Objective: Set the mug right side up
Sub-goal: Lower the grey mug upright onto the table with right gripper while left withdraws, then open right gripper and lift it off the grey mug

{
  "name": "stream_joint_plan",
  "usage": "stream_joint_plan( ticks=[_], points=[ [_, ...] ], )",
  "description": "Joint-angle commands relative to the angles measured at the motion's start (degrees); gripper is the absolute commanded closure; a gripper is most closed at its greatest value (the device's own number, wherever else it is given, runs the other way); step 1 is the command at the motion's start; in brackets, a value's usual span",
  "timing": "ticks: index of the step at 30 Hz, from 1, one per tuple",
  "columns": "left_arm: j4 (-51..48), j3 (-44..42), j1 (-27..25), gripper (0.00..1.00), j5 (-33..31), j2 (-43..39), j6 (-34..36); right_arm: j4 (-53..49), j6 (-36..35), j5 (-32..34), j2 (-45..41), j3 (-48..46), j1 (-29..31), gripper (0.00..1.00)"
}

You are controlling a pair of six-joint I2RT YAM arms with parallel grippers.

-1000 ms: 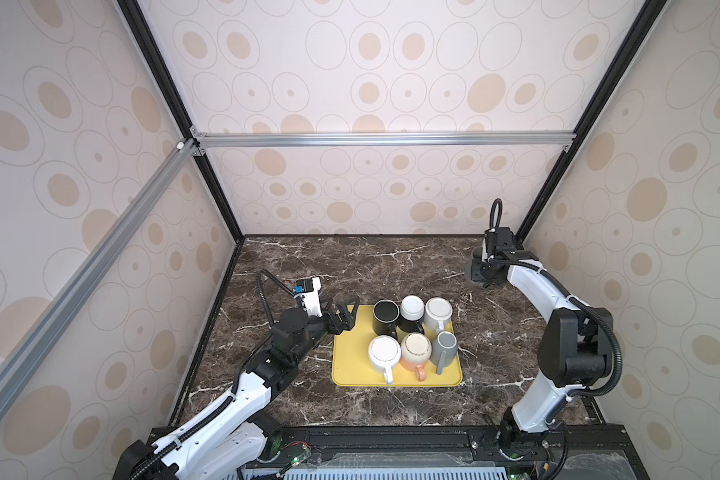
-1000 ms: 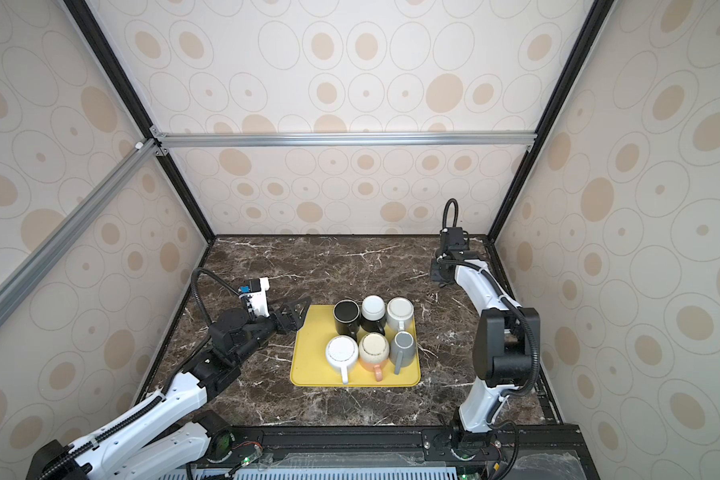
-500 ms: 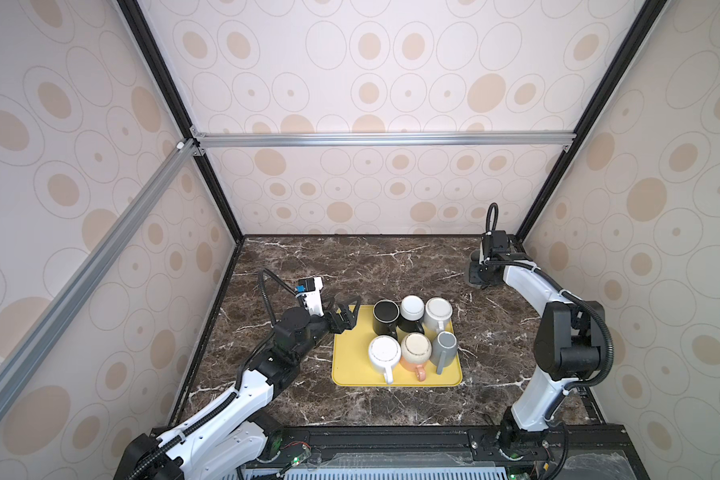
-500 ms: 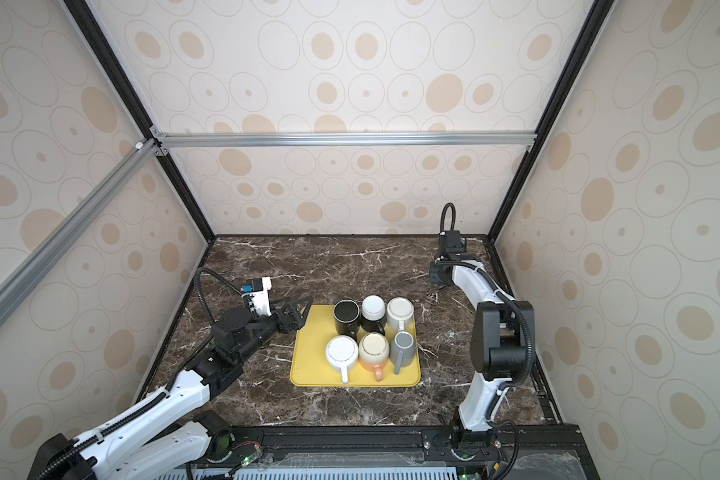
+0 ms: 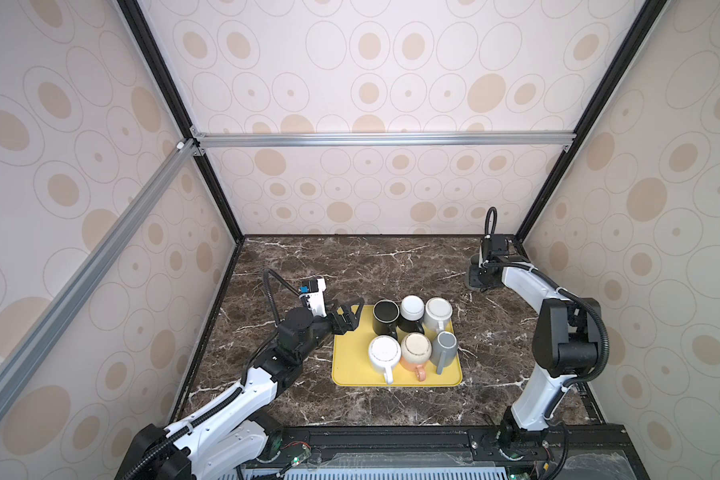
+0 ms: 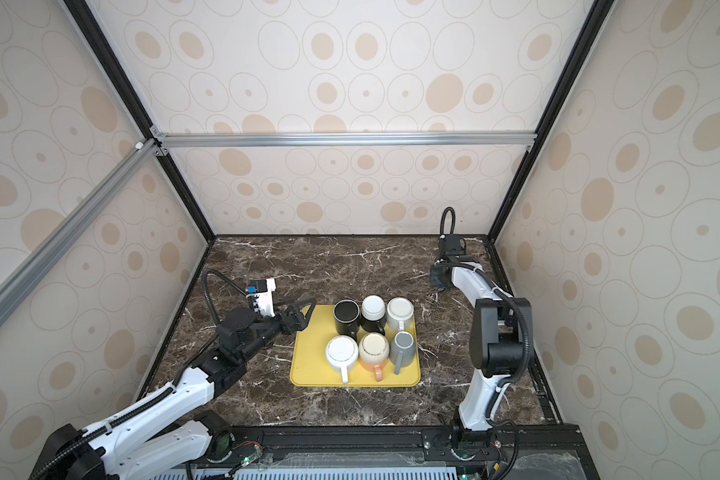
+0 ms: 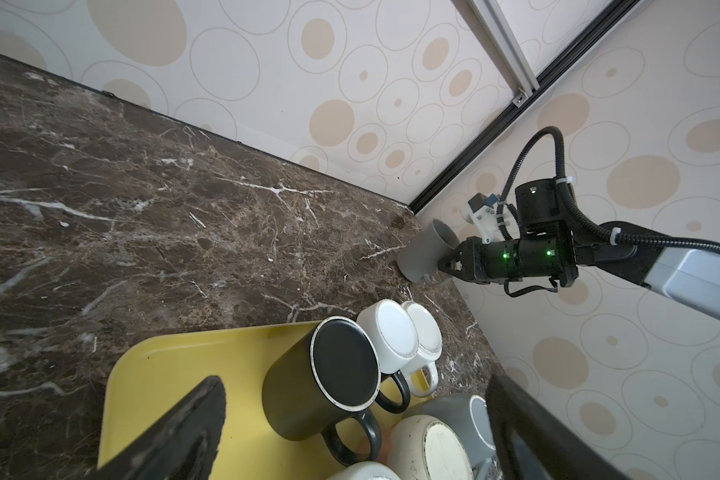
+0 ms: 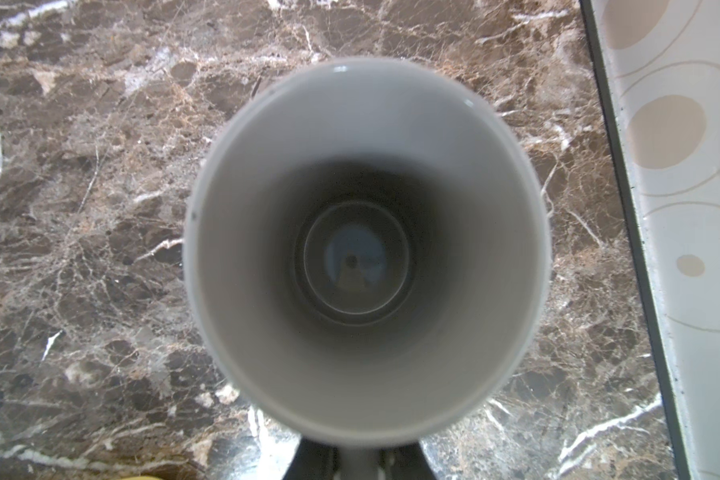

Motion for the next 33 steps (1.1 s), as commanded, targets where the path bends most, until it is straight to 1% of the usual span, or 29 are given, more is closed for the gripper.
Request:
stream_joint_plan(
  ticks=[1, 12, 17, 20, 22, 23, 26, 30, 33],
  points=[
    [2.68, 0.09, -0.43, 0.02, 1.06, 0.59, -0.81, 4.76, -0.53, -0.08, -0.68, -0.64, -0.29, 1.00],
    [2.25, 0.71, -0.85, 0.01, 0.68, 1.09, -0.12, 4.68, -0.21, 1.14, -2.02, -2.14, -0.30, 1.00],
    [2.17, 0.60, -1.02, 0.01, 0.39, 1.15, -0.07, 4.43, -0.16, 2.38, -2.54, -2.34, -0.30, 0.95],
    [1.99, 0.49, -0.96, 0.00, 0.32, 0.97, -0.01, 4.03, -0.04, 2.29, -2.87, -2.55, -0.29, 0.88],
    [1.99, 0.41, -1.03, 0.00, 0.15, 0.97, 0.01, 4.17, 0.30, 2.20, -3.35, -3.02, -0.26, 0.78],
    [1.99, 0.40, -0.98, 0.00, 0.14, 1.01, 0.02, 4.35, 0.45, 2.08, -3.56, -3.38, -0.28, 0.76],
    [2.02, 0.48, -1.04, 0.00, 0.18, 1.25, 0.24, 4.03, 0.72, 1.76, -4.13, -3.71, -0.27, 0.72],
    [1.51, 0.96, -1.05, 0.00, 0.08, 1.58, 0.95, 3.77, 1.09, 1.35, -5.79, -4.43, -0.27, 0.71],
    [-3.10, 3.40, -1.06, 0.00, -2.32, 1.75, 3.39, 2.32, 1.58, 3.06, -8.03, -4.21, -0.25, 0.71]
  ],
)
